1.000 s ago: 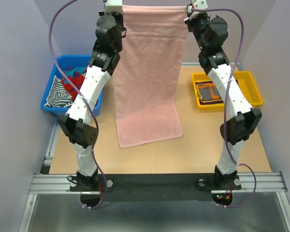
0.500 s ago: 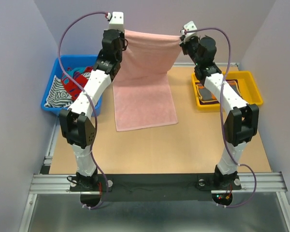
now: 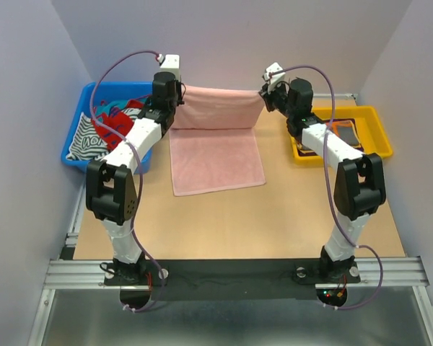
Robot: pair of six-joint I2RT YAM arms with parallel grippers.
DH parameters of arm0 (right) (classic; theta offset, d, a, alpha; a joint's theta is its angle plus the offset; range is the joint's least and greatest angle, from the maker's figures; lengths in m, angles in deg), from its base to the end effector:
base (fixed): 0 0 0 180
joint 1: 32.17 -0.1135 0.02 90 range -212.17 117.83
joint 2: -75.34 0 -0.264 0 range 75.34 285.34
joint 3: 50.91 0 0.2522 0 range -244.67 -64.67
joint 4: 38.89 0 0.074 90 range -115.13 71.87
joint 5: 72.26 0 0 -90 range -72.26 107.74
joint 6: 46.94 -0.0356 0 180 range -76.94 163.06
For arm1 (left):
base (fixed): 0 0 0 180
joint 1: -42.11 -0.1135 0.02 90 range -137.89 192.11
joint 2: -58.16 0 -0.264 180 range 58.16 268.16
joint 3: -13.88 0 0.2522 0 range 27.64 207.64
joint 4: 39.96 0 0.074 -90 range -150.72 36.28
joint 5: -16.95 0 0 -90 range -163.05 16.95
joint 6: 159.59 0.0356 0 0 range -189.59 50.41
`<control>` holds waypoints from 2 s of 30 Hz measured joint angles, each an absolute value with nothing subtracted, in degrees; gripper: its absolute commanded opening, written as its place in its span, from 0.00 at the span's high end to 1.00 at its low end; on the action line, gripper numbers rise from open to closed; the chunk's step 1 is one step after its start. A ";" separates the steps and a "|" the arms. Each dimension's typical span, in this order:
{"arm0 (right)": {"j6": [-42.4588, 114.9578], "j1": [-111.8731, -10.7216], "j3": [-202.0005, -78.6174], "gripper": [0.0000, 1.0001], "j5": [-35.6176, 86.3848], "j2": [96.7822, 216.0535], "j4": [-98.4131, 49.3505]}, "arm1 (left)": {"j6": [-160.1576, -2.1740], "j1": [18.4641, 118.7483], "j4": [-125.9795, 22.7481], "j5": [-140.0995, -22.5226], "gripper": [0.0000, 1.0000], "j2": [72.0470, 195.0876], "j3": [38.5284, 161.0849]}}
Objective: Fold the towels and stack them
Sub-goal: Fold the towel
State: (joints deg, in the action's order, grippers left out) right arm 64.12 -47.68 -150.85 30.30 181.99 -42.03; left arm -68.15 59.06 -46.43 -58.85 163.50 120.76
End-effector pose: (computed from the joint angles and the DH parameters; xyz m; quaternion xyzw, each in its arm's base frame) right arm 0.4360 0.1290 0.3302 -0.2984 0.6643 0.0467 0.6837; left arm 0.4331 -0.1229 0.3655 0.0344 0.7352 -0.0003 0.6770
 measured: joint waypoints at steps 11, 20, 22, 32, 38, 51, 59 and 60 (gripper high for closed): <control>58.81 -47.61 -137.14 1.00 35.00 174.23 -40.37 | -74.43 58.97 -53.07 -61.96 1.00 155.04 108.17; 55.64 -47.61 -132.16 1.00 37.75 169.35 -39.17 | -80.77 59.01 -57.69 -64.14 1.00 148.18 98.60; 54.79 -47.61 -131.22 1.00 38.52 168.96 -38.34 | -82.27 58.99 -57.88 -64.47 1.00 147.00 96.45; 48.89 -47.61 -127.07 1.00 40.20 170.08 -29.03 | -88.22 58.99 -59.59 -68.23 1.00 148.42 87.45; 46.70 -47.61 -127.07 0.99 40.44 175.52 -22.82 | -90.82 59.45 -61.36 -68.25 1.00 152.83 86.60; 42.66 -42.67 -125.03 0.99 37.64 179.10 -16.18 | -95.41 66.18 -62.63 -68.60 1.00 156.83 86.49; 42.55 -41.78 -124.57 1.00 37.03 175.43 -14.01 | -97.51 67.14 -62.19 -67.88 1.00 153.80 85.70; 42.57 -41.78 -124.60 1.00 37.01 174.67 -13.92 | -97.57 67.14 -62.17 -67.84 1.00 152.66 85.48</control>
